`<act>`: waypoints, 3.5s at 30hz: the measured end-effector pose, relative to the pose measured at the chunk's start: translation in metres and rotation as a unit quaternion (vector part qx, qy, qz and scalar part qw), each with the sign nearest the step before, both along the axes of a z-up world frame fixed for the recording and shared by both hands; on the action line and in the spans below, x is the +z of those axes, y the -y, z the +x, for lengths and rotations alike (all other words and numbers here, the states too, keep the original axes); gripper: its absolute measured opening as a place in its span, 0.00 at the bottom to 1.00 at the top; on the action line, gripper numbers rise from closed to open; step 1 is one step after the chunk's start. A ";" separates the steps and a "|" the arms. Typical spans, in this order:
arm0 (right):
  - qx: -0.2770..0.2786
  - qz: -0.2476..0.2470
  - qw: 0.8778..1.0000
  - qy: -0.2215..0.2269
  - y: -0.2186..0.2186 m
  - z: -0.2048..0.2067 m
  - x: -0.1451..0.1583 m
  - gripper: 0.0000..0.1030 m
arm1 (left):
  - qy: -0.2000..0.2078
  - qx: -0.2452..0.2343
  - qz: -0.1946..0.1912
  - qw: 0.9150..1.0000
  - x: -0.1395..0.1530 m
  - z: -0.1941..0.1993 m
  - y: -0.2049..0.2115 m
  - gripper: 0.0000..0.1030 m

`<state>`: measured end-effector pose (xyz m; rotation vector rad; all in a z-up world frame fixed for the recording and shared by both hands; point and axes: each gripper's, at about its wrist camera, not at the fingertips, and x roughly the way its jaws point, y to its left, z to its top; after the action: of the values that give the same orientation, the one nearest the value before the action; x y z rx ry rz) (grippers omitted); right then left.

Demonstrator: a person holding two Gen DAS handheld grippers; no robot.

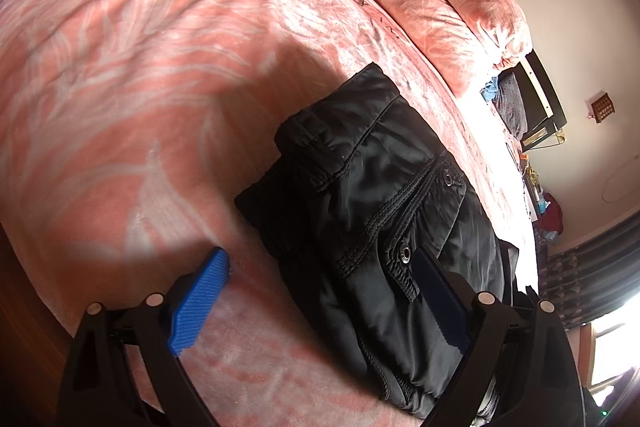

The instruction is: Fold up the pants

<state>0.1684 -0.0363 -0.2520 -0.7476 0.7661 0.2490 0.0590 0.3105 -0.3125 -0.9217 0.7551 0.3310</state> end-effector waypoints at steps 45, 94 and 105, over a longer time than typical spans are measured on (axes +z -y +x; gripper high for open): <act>-0.121 0.229 0.923 -0.285 0.032 0.062 -0.006 0.02 | 0.016 -0.008 -0.015 1.000 0.000 -0.004 -0.003 0.91; 0.299 0.012 0.751 -0.589 -0.384 0.197 -0.042 0.87 | 0.032 0.090 -0.277 0.956 -0.034 0.005 -0.040 0.75; 0.339 -0.043 0.712 -0.613 -0.411 0.181 -0.082 0.77 | 0.012 0.106 -0.285 0.953 -0.036 0.003 -0.041 0.60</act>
<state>0.3498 0.3747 -0.3342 -0.8908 1.7458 1.5064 0.0620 0.3518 -0.3483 -1.5573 0.7433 0.2919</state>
